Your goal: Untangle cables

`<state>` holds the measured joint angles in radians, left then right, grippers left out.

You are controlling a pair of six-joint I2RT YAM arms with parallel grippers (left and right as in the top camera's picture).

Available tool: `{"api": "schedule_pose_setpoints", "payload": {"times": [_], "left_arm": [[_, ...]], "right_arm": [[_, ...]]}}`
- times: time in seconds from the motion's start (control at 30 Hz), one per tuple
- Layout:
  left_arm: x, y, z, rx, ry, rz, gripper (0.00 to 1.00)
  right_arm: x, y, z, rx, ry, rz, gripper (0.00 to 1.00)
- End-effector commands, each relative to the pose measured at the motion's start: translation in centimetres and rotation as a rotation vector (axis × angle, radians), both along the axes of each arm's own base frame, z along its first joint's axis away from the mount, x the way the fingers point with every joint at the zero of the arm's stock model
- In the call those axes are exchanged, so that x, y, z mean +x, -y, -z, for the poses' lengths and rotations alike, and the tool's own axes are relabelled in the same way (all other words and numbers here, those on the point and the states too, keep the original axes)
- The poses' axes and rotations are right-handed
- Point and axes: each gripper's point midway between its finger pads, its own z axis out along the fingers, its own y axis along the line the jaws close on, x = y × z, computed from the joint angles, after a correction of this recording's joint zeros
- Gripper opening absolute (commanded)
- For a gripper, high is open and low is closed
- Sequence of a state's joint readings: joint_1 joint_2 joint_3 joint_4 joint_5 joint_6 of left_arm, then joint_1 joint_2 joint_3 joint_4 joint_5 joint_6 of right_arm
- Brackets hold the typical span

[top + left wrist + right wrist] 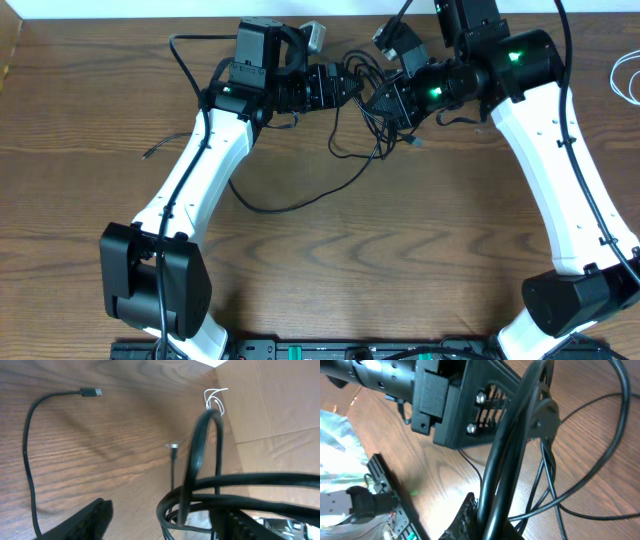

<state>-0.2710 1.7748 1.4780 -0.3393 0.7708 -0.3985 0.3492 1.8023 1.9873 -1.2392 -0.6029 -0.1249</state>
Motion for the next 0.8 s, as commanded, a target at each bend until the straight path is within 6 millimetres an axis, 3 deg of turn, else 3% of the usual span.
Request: {"api": "schedule_pose_setpoints", "payload": {"times": [0.0, 0.17, 0.43, 0.77], "left_arm": [[0.8, -0.5, 0.0, 0.008, -0.011, -0.052, 0.64], [0.8, -0.5, 0.0, 0.002, -0.023, -0.060, 0.63], [1.0, -0.7, 0.1, -0.012, -0.068, -0.106, 0.45], [1.8, -1.5, 0.6, -0.020, -0.142, -0.223, 0.46]], "right_arm": [[0.3, 0.5, 0.2, -0.043, 0.025, 0.010, 0.01], [0.4, 0.7, 0.3, -0.052, 0.021, 0.025, 0.01], [1.3, 1.9, 1.3, -0.125, 0.010, 0.114, 0.01], [0.7, 0.5, 1.6, -0.091, -0.023, 0.074, 0.01]]}}
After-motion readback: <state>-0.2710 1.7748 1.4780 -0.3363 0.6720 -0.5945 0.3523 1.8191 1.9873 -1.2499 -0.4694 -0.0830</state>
